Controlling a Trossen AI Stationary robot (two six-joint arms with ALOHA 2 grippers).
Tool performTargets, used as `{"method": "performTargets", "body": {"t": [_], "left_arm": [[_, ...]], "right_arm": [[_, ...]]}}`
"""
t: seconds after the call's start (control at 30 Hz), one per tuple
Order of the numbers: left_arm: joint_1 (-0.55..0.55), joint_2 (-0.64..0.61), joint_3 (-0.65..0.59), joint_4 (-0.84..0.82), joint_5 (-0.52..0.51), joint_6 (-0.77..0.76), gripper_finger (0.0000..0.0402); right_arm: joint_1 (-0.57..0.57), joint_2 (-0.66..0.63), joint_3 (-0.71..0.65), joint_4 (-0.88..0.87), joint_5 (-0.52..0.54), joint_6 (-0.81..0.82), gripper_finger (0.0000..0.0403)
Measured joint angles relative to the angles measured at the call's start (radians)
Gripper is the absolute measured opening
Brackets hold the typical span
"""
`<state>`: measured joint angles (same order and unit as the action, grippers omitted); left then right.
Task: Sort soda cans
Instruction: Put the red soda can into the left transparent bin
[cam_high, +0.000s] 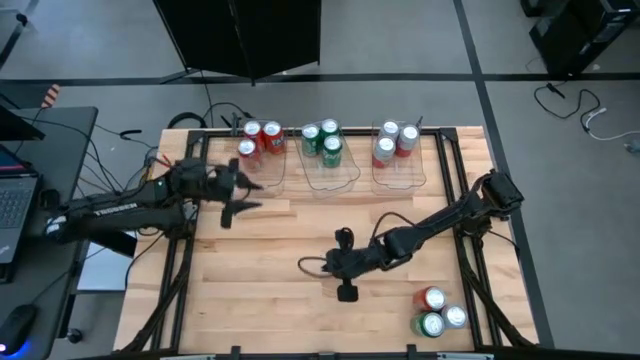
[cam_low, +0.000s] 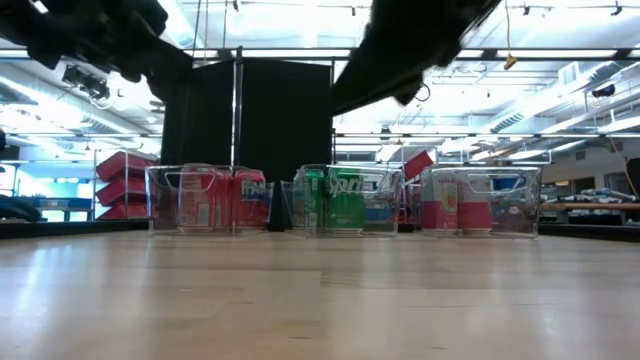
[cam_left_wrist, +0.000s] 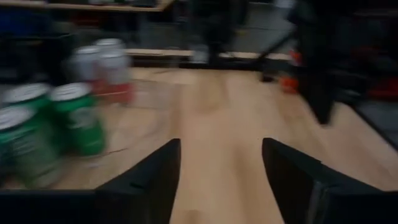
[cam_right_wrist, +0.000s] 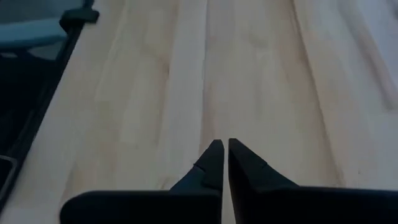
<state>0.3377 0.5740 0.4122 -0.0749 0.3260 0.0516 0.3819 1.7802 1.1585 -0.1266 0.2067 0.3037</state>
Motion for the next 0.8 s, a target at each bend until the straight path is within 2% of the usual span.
{"method": "performTargets", "body": {"t": [0.1, 0.23, 0.47, 0.63, 0.8], "left_arm": [[-0.106, 0.009, 0.0, 0.005, -0.004, 0.025, 0.0195], [-0.232, 0.029, 0.0, 0.021, -0.073, 0.027, 0.017], [-0.379, 0.084, 0.0, 0.025, -0.158, 0.024, 0.0163], [-0.432, 0.133, 0.0, 0.049, -0.174, 0.02, 0.0163], [-0.457, 0.173, 0.0, 0.078, -0.174, 0.016, 0.0163]], "right_arm": [[0.035, -0.008, 0.071, -0.176, 0.031, 0.107, 0.0023], [0.085, -0.009, 0.164, -0.43, 0.034, 0.298, 0.005], [0.184, -0.009, 0.325, -0.906, 0.026, 0.686, 0.0132], [0.238, -0.009, 0.4, -1.164, -0.055, 0.932, 0.0207], [0.276, -0.008, 0.421, -1.32, -0.175, 1.061, 0.0276]]}}
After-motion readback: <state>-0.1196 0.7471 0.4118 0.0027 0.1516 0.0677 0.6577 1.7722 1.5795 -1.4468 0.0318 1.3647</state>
